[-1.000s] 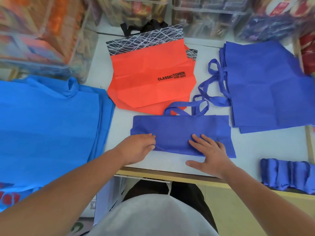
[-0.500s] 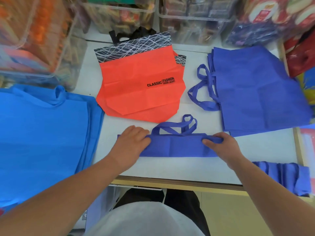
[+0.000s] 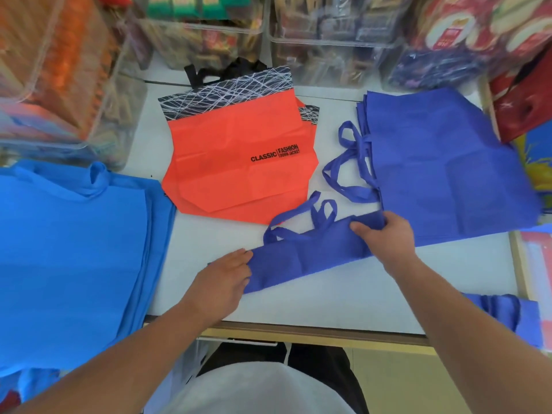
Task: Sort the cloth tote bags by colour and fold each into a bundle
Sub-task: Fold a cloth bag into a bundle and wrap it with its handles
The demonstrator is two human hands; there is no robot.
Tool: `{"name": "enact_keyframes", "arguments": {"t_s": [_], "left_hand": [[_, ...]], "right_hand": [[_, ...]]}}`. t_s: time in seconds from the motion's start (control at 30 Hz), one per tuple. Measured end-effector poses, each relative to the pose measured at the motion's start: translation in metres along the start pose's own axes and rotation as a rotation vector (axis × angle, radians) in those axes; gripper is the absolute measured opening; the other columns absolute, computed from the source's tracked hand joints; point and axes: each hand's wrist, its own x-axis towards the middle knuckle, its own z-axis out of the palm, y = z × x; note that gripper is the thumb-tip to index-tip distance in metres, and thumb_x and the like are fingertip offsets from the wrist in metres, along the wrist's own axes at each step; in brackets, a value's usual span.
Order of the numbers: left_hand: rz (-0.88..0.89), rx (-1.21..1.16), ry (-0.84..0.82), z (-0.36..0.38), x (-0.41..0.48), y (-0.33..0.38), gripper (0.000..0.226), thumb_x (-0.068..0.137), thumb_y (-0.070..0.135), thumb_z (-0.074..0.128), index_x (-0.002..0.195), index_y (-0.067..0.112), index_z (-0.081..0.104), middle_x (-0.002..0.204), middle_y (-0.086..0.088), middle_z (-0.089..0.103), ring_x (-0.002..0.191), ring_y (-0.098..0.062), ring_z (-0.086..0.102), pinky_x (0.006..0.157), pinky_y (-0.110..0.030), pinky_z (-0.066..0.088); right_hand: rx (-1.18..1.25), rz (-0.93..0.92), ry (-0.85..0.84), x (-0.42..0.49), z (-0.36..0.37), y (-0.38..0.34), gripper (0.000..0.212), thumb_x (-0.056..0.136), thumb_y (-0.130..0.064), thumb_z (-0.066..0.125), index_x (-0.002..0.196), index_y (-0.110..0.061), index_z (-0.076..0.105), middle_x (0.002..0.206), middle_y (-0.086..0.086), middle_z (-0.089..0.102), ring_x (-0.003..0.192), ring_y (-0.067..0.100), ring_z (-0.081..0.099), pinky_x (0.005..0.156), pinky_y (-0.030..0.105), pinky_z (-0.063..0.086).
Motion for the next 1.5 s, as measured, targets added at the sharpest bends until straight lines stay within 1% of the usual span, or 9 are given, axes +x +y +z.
{"name": "enact_keyframes", "arguments": {"t_s": [0.1, 0.23, 0.4, 0.57, 0.83, 1.0, 1.23, 1.4, 1.5], "left_hand": [[0.055, 0.050, -0.027, 0.011, -0.005, 0.020, 0.029, 0.093, 0.030, 0.047, 0.098, 0.025, 0.075, 0.136, 0.001, 0.064, 0.131, -0.020, 0.056, 0.106, -0.039, 0.045], [-0.073, -0.158, -0.149, 0.037, 0.001, 0.055, 0.052, 0.100, 0.047, 0.031, 0.144, 0.030, 0.053, 0.166, 0.010, 0.025, 0.155, -0.008, 0.010, 0.120, -0.029, 0.029], [-0.087, -0.091, -0.236, 0.038, 0.019, 0.083, 0.070, 0.095, 0.062, 0.031, 0.156, 0.029, 0.033, 0.169, 0.006, 0.003, 0.155, -0.011, -0.008, 0.127, -0.032, 0.008], [-0.130, -0.174, -0.121, 0.052, 0.019, 0.083, 0.073, 0.085, 0.060, 0.063, 0.150, 0.029, 0.047, 0.164, 0.012, 0.011, 0.152, -0.003, 0.001, 0.126, -0.032, 0.011], [-0.073, 0.028, -0.058, 0.055, 0.019, 0.090, 0.062, 0.076, 0.043, 0.068, 0.133, 0.019, 0.063, 0.152, -0.007, 0.049, 0.144, -0.026, 0.042, 0.110, -0.040, 0.046], [-0.072, -0.138, -0.063, 0.006, 0.029, 0.104, 0.029, 0.086, 0.039, 0.049, 0.106, 0.021, 0.060, 0.095, 0.007, 0.063, 0.089, -0.023, 0.063, 0.071, -0.035, 0.051], [-0.290, -0.706, -0.024, -0.058, 0.027, 0.118, 0.069, 0.068, 0.053, 0.089, 0.126, 0.048, 0.051, 0.112, 0.029, 0.063, 0.100, 0.006, 0.060, 0.081, -0.013, 0.049], [-0.308, -0.900, -0.093, -0.051, 0.050, 0.127, 0.068, 0.069, 0.025, 0.089, 0.126, 0.037, 0.055, 0.112, 0.017, 0.070, 0.100, -0.007, 0.067, 0.085, -0.028, 0.055], [-0.345, -0.951, -0.177, -0.033, 0.064, 0.132, 0.072, 0.079, 0.015, 0.082, 0.137, 0.033, 0.043, 0.115, 0.023, 0.068, 0.108, 0.007, 0.063, 0.090, -0.015, 0.051]], "right_hand": [[-0.133, -0.128, 0.051, 0.023, -0.017, -0.035, 0.050, 0.067, -0.051, 0.085, 0.087, -0.015, 0.057, 0.088, 0.010, 0.061, 0.076, 0.027, 0.059, 0.067, 0.048, 0.057], [-0.253, -0.347, 0.448, 0.032, -0.017, -0.060, 0.088, 0.071, -0.049, 0.086, 0.142, -0.020, 0.043, 0.141, 0.011, 0.041, 0.121, 0.035, 0.045, 0.098, 0.044, 0.042], [-0.205, -0.574, 0.230, -0.024, 0.026, -0.008, 0.024, 0.090, -0.030, 0.072, 0.109, -0.016, 0.067, 0.116, 0.003, 0.059, 0.108, 0.029, 0.052, 0.090, 0.035, 0.045], [-0.311, -0.467, -0.349, -0.068, 0.063, 0.060, 0.047, 0.102, -0.045, 0.052, 0.145, -0.024, 0.055, 0.162, -0.014, 0.030, 0.153, 0.005, 0.016, 0.121, 0.022, 0.020], [-0.493, -0.514, -0.399, -0.054, 0.052, 0.058, 0.044, 0.104, -0.046, 0.043, 0.146, -0.037, 0.051, 0.165, -0.019, 0.023, 0.153, 0.002, 0.011, 0.125, 0.036, 0.014], [-0.507, -0.495, -0.578, -0.054, 0.043, 0.056, 0.073, 0.088, -0.013, 0.057, 0.154, -0.038, 0.037, 0.165, -0.020, 0.015, 0.154, 0.003, 0.003, 0.126, 0.037, 0.004], [-0.032, -0.402, -0.409, -0.097, 0.037, 0.082, 0.036, 0.091, -0.058, 0.060, 0.120, -0.037, 0.067, 0.149, -0.026, 0.039, 0.136, -0.007, 0.039, 0.100, 0.025, 0.046], [0.235, -0.209, -0.442, -0.112, 0.034, 0.083, 0.025, 0.101, -0.048, 0.053, 0.123, -0.042, 0.063, 0.131, -0.031, 0.057, 0.118, 0.000, 0.057, 0.096, 0.021, 0.048], [0.446, -0.003, -0.434, -0.114, 0.025, 0.078, 0.031, 0.104, -0.052, 0.044, 0.111, -0.034, 0.068, 0.105, -0.019, 0.073, 0.103, 0.009, 0.067, 0.089, 0.024, 0.051]]}}
